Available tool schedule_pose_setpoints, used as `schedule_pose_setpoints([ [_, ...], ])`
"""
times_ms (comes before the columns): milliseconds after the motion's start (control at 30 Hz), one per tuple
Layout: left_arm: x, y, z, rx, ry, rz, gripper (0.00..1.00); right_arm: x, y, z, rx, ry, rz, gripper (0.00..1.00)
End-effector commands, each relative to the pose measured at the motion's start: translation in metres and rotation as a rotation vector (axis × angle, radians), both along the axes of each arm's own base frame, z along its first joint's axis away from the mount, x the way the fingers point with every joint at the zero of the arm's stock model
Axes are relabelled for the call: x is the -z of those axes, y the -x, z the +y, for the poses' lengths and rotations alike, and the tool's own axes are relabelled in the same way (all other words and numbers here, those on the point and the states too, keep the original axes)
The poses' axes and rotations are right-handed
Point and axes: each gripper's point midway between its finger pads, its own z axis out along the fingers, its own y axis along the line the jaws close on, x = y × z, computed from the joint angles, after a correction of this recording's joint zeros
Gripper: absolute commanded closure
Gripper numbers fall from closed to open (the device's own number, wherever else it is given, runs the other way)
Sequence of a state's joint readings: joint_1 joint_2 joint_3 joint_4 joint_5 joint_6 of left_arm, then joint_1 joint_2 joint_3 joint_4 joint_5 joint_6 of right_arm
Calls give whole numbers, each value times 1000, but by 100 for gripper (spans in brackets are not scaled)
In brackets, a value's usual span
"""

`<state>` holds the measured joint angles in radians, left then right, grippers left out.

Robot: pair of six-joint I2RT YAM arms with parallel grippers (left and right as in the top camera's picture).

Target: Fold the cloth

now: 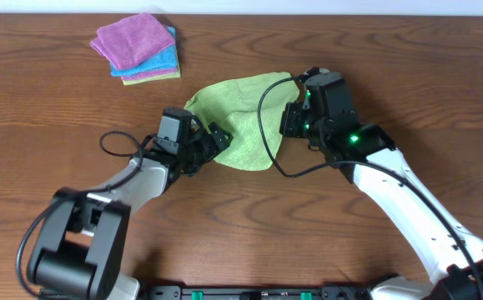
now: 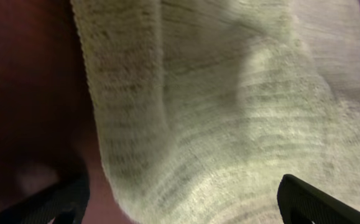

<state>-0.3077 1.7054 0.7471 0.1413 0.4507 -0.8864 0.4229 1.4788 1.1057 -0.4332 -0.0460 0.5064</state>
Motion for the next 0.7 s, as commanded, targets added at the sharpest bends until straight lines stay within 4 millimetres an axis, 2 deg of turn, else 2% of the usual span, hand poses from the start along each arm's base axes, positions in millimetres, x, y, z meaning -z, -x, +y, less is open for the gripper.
schedule_pose_setpoints([
  [0,26,4,1,-26,-3,67,2,0,2,4,-25,5,1,99],
  [133,33,-2,-5,-35,37,65,2,1,3,3,-26,9,9,99],
  [333,18,-13,-28,-2,133,0,3,4,6,2,-26,16,23,99],
  [500,9,-2,-50,81,194,-1,2,4,6,2,-25,16,23,99],
  [667,-12,4,-68,182,302,-33,9,4,6,1,-24,18,23,99],
])
